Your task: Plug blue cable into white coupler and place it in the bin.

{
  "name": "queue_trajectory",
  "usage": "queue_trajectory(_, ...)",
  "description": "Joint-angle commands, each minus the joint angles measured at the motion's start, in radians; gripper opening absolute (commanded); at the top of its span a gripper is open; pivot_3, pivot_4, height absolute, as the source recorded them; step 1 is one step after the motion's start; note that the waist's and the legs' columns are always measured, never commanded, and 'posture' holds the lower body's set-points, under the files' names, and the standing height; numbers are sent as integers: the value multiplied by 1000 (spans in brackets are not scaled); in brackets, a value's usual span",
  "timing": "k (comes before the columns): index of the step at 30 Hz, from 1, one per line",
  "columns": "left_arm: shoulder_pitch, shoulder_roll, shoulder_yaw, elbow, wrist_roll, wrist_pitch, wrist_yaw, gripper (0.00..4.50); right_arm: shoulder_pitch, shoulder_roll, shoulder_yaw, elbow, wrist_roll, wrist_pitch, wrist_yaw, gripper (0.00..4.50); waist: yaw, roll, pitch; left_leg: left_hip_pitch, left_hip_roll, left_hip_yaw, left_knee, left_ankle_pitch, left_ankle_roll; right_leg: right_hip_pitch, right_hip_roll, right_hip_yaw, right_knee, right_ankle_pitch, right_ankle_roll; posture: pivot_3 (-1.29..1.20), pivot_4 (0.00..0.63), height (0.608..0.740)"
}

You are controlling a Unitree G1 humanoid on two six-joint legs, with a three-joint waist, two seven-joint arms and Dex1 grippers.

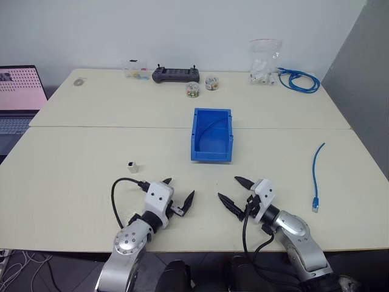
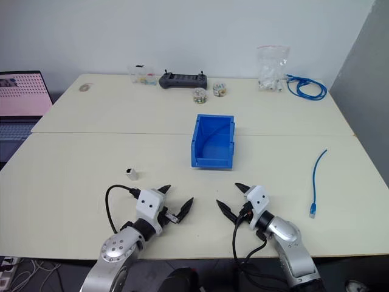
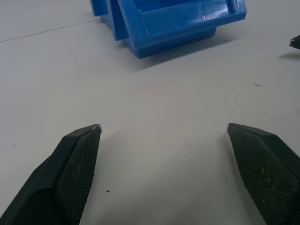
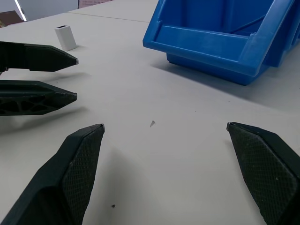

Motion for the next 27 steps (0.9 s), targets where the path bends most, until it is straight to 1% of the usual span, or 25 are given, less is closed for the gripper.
queue_trajectory(1,8,-14,6,-12,-31,-22,-9,4500,-14,5,2,-23,20,9,12,4448,0,0,0,0,0,0,0,0,0,0,0,0,0,0,0,0,150,740)
queue_trajectory(3,13,-10,0,-12,-22,-37,-9,4500,-15,6,1,-24,19,12,14,4448,0,0,0,0,0,0,0,0,0,0,0,0,0,0,0,0,150,740)
queue_trajectory(8,31,-15,-6,-33,-37,-7,-13,4500,-12,8,-2,-31,22,22,15,4448,0,0,0,0,0,0,0,0,0,0,0,0,0,0,0,0,150,740)
queue_trajectory(17,18,5,-13,-40,-17,-9,-22,4500,-13,11,1,-34,15,21,11,4448,0,0,0,0,0,0,0,0,0,0,0,0,0,0,0,0,150,740)
queue_trajectory(23,2,79,-20,-62,-80,0,-148,4500,-28,12,6,-39,-4,30,-4,4448,-2,0,0,0,0,0,0,0,0,0,0,0,0,0,0,0,150,740)
queue_trajectory(27,-5,113,-2,-83,-166,37,-230,4500,-40,12,2,-41,-6,29,-8,4448,-2,0,0,0,0,0,0,0,0,0,0,0,0,0,0,0,150,740)
